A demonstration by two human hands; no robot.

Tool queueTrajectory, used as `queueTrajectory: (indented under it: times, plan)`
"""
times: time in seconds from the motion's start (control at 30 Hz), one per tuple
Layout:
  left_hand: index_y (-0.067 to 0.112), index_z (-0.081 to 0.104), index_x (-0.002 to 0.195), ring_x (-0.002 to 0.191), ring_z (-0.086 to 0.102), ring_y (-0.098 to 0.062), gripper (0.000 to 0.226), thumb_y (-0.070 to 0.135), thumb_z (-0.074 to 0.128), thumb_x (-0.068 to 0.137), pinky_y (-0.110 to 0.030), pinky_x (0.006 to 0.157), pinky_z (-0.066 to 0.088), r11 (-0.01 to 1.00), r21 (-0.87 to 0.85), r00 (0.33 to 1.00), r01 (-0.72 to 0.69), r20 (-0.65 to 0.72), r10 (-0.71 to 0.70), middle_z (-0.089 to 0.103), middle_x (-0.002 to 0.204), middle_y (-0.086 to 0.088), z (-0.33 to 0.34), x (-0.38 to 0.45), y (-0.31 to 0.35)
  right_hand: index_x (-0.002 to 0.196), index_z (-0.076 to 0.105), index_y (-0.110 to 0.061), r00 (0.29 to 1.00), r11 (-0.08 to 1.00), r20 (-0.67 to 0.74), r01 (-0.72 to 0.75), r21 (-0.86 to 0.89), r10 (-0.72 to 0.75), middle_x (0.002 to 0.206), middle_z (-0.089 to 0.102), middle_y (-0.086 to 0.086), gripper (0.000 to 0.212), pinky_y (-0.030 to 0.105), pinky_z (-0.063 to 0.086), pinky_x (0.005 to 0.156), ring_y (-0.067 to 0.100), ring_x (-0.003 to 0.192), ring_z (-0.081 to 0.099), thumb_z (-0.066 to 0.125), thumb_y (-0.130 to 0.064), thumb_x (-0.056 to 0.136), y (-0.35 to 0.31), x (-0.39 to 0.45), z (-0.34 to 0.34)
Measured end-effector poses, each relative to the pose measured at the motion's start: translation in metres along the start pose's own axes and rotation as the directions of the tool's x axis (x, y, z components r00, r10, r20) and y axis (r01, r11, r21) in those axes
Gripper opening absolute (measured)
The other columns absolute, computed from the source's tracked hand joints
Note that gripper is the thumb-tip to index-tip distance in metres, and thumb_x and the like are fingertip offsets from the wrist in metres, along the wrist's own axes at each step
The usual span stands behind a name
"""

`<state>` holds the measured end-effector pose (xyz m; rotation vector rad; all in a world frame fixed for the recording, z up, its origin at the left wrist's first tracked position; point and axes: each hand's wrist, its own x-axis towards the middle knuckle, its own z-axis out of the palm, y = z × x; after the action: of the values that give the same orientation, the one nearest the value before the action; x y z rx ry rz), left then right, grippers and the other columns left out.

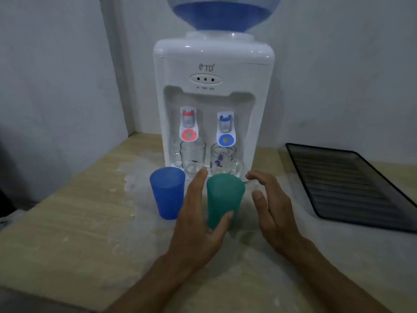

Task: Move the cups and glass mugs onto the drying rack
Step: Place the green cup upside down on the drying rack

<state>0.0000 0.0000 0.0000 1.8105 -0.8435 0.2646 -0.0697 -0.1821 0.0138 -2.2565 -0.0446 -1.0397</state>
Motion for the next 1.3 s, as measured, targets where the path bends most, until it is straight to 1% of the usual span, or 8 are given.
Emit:
queueTrajectory:
  times: [0.2, 0.4, 0.53, 0.7, 0.87, 1.03, 1.2, 1.3]
  plan:
    - [0.035, 0.022, 0.160, 0.140, 0.050, -0.011, 0.097, 0.055, 0.076, 0.082, -0.045, 0.114, 0.049, 0.978, 0.043, 0.966, 0.206, 0.154, -0.210, 0.048, 0.156, 0.011, 0.003, 0.003, -0.002, 0.138, 0.055, -0.013, 0.999, 1.000, -0.045, -0.028, -0.003, 0.028, 0.129, 0.064, 0.000, 0.038, 0.024, 0.044, 0.104, 0.011, 0.123, 0.058, 0.043, -0.028, 0.105, -0.003, -0.005, -0.005]
    - [0.033, 0.041, 0.149, 0.125, 0.060, -0.009, 0.079, 0.053, 0.077, 0.082, -0.035, 0.100, 0.058, 0.978, -0.004, 0.961, 0.207, 0.190, -0.202, 0.059, 0.142, 0.009, 0.007, 0.006, 0.004, 0.139, 0.054, -0.015, 0.998, 0.999, -0.054, -0.038, -0.013, 0.038, 0.125, 0.064, -0.003, 0.041, 0.038, 0.049, 0.100, 0.012, 0.118, 0.060, 0.042, -0.035, 0.105, -0.004, -0.009, -0.014]
    - [0.031, 0.044, 0.145, 0.104, 0.061, 0.007, 0.071, 0.041, 0.081, 0.085, -0.012, 0.081, 0.053, 0.967, -0.154, 0.979, 0.203, 0.066, -0.194, 0.059, 0.133, 0.013, 0.019, 0.020, 0.036, 0.139, 0.053, -0.015, 0.997, 1.000, -0.076, 0.009, 0.001, -0.008, 0.126, 0.064, -0.003, 0.045, 0.026, 0.047, 0.101, 0.005, 0.120, 0.058, 0.042, -0.040, 0.103, -0.004, -0.006, -0.026]
    - [0.032, 0.046, 0.137, 0.113, 0.066, -0.006, 0.066, 0.027, 0.085, 0.084, -0.023, 0.087, 0.060, 0.928, -0.338, 0.988, 0.156, 0.030, -0.155, 0.062, 0.129, 0.010, 0.040, 0.052, 0.075, 0.141, 0.049, -0.011, 0.986, 0.997, -0.147, 0.071, -0.029, -0.074, 0.130, 0.063, 0.006, 0.052, 0.020, 0.042, 0.103, 0.013, 0.123, 0.059, 0.063, -0.032, 0.095, 0.006, -0.001, -0.047]
    - [0.032, 0.046, 0.128, 0.104, 0.064, 0.001, 0.064, 0.028, 0.088, 0.080, -0.009, 0.067, 0.056, 0.898, -0.417, 0.990, 0.136, 0.088, -0.109, 0.061, 0.117, 0.015, 0.069, 0.074, 0.097, 0.143, 0.043, -0.017, 0.959, 0.992, -0.257, 0.100, -0.078, -0.116, 0.136, 0.055, -0.005, 0.069, 0.018, 0.043, 0.102, -0.002, 0.125, 0.052, 0.077, -0.037, 0.086, 0.014, 0.005, -0.058]
    - [0.027, 0.047, 0.131, 0.109, 0.067, -0.007, 0.074, 0.037, 0.092, 0.073, -0.025, 0.081, 0.063, 0.888, -0.435, 0.983, 0.147, 0.168, -0.080, 0.063, 0.119, 0.009, 0.098, 0.090, 0.106, 0.142, 0.047, -0.008, 0.941, 0.999, -0.340, -0.013, -0.033, 0.001, 0.134, 0.061, 0.005, 0.070, 0.040, 0.058, 0.093, 0.017, 0.120, 0.063, 0.083, -0.027, 0.084, 0.040, 0.007, -0.071]
    - [0.029, 0.052, 0.137, 0.114, 0.068, -0.011, 0.074, 0.036, 0.090, 0.074, -0.023, 0.081, 0.062, 0.830, -0.535, 0.951, 0.155, 0.309, 0.022, 0.066, 0.126, 0.005, 0.102, 0.116, 0.109, 0.138, 0.054, -0.006, 0.922, 0.997, -0.383, -0.030, 0.066, 0.053, 0.118, 0.067, 0.004, 0.053, 0.039, 0.060, 0.077, 0.017, 0.102, 0.068, 0.067, -0.025, 0.090, 0.041, 0.005, -0.091]
    - [0.033, 0.056, 0.139, 0.116, 0.067, -0.014, 0.076, 0.038, 0.092, 0.072, -0.033, 0.092, 0.063, 0.832, -0.527, 0.910, 0.175, 0.408, 0.067, 0.065, 0.130, 0.005, 0.099, 0.132, 0.113, 0.138, 0.055, -0.009, 0.912, 0.990, -0.396, -0.057, 0.128, 0.104, 0.113, 0.067, 0.001, 0.048, 0.041, 0.060, 0.074, 0.020, 0.097, 0.068, 0.060, -0.028, 0.094, 0.045, 0.005, -0.092]
